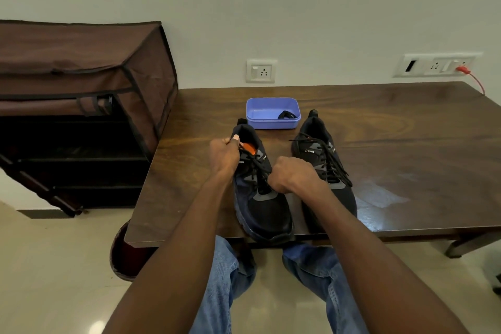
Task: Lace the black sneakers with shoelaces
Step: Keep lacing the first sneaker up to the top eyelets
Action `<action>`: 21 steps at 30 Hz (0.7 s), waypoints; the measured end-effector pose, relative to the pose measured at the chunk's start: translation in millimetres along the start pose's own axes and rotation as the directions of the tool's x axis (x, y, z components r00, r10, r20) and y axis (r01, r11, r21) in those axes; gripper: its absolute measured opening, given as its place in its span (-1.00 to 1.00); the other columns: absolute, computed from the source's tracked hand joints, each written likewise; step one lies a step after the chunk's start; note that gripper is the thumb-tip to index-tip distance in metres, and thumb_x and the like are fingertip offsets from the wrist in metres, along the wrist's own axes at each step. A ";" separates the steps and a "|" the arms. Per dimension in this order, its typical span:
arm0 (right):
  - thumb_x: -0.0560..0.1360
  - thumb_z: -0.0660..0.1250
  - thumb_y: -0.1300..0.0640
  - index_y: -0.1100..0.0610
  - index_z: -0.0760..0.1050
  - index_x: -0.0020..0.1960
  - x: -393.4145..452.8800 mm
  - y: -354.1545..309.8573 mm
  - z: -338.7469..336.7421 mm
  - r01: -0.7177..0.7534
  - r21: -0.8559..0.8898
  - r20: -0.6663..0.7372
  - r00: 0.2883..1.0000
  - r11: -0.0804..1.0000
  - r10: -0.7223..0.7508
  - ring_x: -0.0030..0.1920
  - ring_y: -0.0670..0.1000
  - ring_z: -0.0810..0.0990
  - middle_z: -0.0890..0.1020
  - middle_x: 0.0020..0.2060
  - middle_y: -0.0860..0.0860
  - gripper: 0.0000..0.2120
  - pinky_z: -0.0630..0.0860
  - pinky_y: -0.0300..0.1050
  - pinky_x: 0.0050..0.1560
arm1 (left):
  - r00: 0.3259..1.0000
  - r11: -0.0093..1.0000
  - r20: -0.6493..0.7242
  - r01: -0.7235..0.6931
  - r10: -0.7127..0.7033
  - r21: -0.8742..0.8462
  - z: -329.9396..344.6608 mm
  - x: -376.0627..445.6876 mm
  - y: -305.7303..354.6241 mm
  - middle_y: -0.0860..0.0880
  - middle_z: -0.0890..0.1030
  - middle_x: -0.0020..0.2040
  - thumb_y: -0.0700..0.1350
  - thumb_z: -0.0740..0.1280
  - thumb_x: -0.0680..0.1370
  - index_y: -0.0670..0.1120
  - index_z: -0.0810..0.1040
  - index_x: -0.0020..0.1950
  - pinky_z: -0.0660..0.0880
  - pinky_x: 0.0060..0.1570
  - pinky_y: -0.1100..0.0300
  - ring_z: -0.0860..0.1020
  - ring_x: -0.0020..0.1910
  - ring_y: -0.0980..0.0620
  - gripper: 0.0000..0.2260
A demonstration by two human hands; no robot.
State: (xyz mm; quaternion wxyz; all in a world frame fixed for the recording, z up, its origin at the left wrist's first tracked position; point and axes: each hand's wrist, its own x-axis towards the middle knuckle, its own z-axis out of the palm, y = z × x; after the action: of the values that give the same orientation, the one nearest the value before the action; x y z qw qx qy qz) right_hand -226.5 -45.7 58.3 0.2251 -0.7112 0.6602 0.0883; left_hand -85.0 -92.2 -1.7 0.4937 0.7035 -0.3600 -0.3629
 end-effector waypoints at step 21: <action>0.56 0.39 0.09 0.15 0.57 -0.26 18.3 24.9 -8.6 -0.002 0.112 0.235 0.972 0.994 -0.024 -0.33 -0.06 0.55 0.64 -0.32 -0.01 -0.75 0.46 -0.19 -0.19 | 0.977 0.897 0.001 -0.197 0.214 0.395 3.6 -19.2 0.3 -0.12 0.53 0.14 0.30 0.23 0.55 -0.09 0.51 0.17 0.49 0.11 -0.06 0.52 0.14 -0.10 -0.52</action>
State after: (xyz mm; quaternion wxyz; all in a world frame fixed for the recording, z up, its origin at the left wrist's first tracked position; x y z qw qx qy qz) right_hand -250.2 -66.6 53.1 0.3417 -0.6857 0.6286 0.1340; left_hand -97.4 -77.2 0.6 0.3860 0.7537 -0.4870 -0.2141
